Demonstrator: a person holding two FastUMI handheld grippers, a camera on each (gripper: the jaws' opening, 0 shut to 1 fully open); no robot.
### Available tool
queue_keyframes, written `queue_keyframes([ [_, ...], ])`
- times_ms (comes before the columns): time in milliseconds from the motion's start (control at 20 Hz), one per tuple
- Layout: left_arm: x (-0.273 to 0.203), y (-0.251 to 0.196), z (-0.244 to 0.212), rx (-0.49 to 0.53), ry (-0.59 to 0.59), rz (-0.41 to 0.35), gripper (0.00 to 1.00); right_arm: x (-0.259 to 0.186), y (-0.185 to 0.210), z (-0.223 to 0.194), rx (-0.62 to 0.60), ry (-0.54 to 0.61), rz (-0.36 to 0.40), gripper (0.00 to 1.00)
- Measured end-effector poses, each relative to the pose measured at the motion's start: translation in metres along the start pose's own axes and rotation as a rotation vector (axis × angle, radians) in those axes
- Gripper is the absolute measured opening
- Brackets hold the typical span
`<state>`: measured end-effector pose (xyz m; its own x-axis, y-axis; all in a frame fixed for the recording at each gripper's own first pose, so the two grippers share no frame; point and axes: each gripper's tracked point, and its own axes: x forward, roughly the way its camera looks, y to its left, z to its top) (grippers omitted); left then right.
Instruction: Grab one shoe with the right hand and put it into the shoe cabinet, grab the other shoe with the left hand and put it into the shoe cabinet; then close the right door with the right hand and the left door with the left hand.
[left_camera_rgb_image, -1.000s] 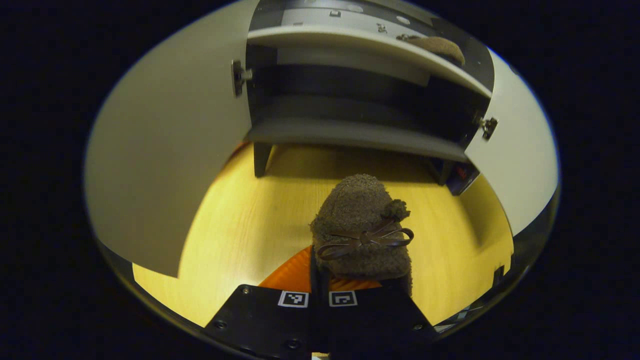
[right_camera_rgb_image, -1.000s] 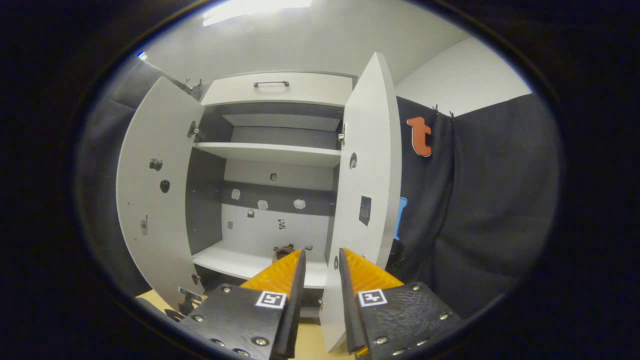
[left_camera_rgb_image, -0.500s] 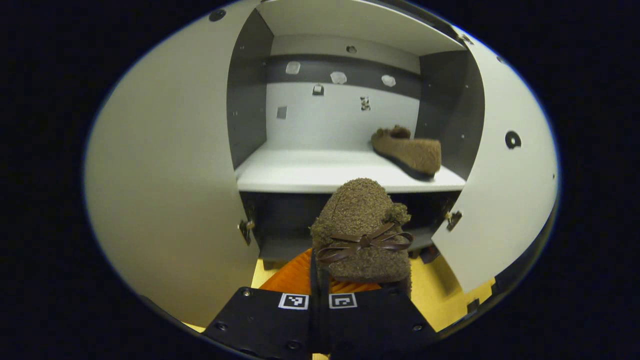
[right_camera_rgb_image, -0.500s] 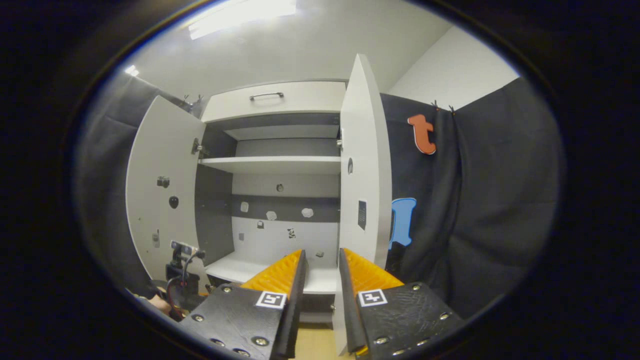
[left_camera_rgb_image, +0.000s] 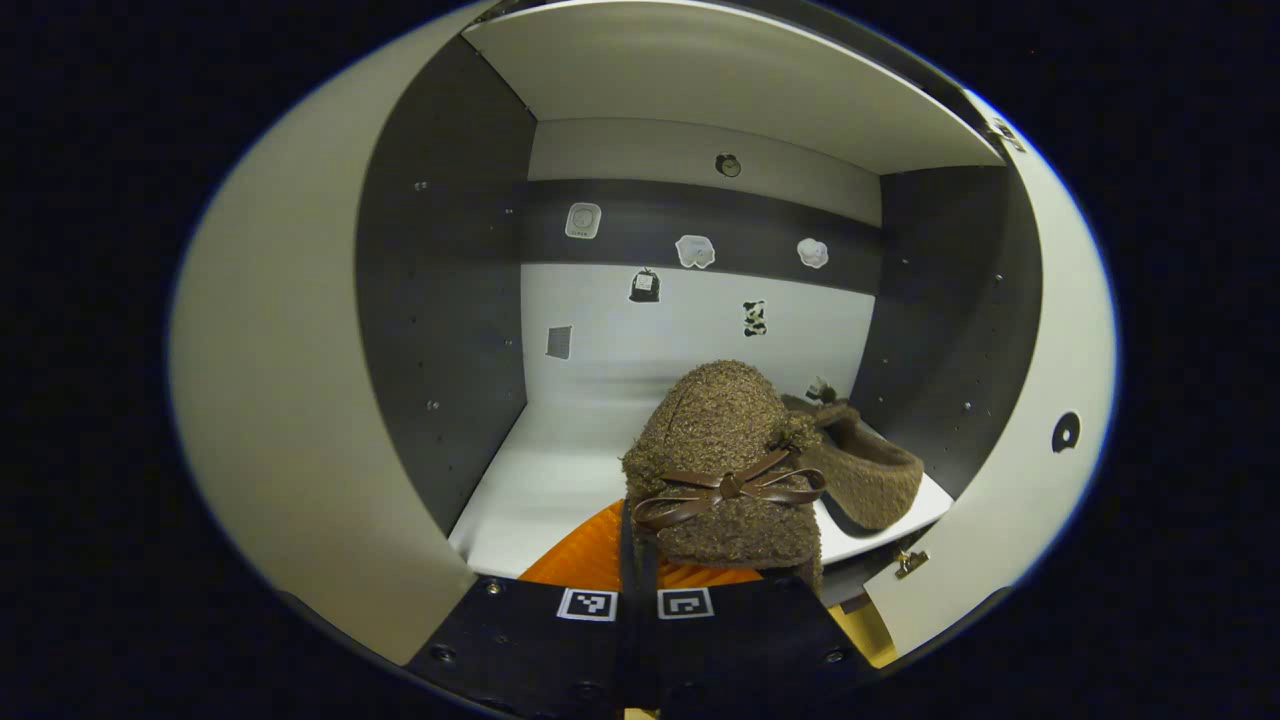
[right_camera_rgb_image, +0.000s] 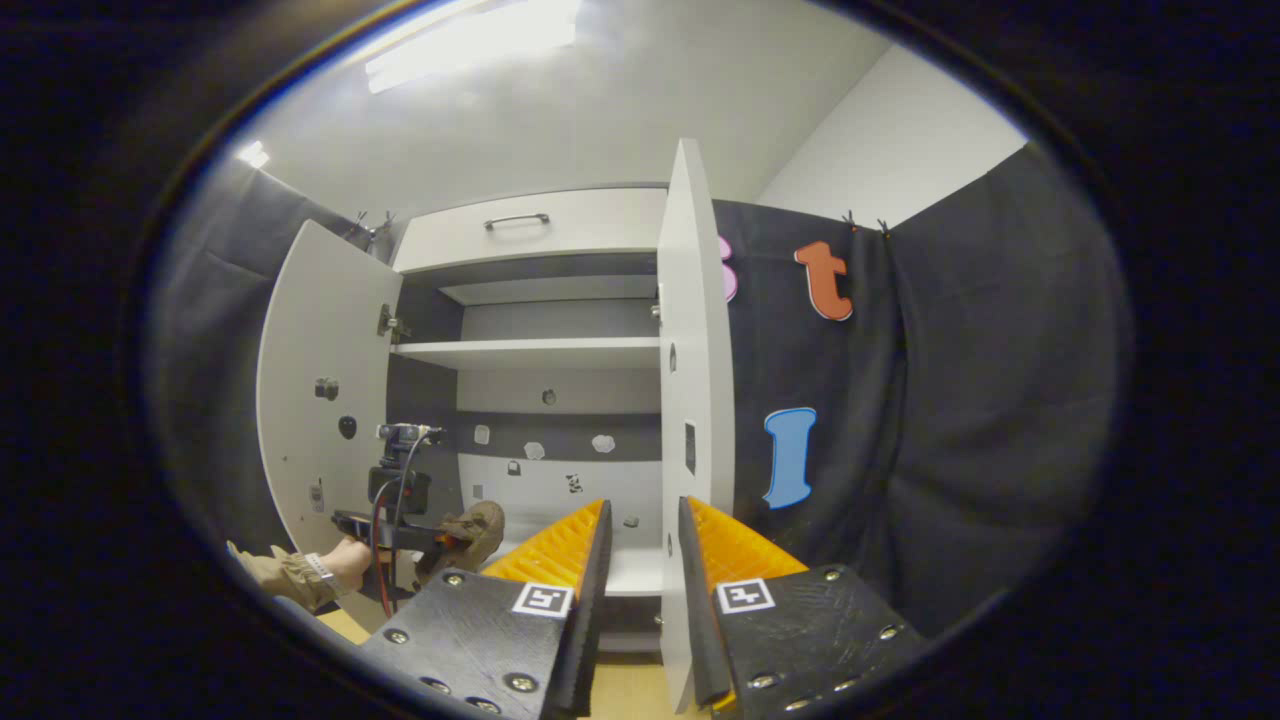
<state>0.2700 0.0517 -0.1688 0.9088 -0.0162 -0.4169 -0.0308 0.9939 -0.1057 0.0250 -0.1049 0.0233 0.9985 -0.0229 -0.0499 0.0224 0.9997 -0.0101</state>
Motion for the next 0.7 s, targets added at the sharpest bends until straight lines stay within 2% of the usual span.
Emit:
queue_keyframes([
  [350,0.079,-0.009,0.009,0.021,0.059,0.024,0.00,-0.021,-0.047,0.014,-0.038,-0.025,-0.153,0.37],
  [450,0.098,-0.015,0.003,0.022,0.096,0.025,0.00,-0.027,-0.060,0.013,-0.051,-0.019,-0.199,0.34],
  [500,0.107,-0.017,0.001,0.030,0.112,0.028,0.01,-0.030,-0.063,0.011,-0.053,-0.017,-0.216,0.38],
  [550,0.114,-0.017,0.000,0.047,0.124,0.037,0.01,-0.032,-0.065,0.011,-0.054,-0.013,-0.229,0.34],
  [700,0.127,-0.019,-0.004,0.074,0.136,0.050,0.00,-0.037,-0.074,0.009,-0.062,-0.009,-0.265,0.34],
])
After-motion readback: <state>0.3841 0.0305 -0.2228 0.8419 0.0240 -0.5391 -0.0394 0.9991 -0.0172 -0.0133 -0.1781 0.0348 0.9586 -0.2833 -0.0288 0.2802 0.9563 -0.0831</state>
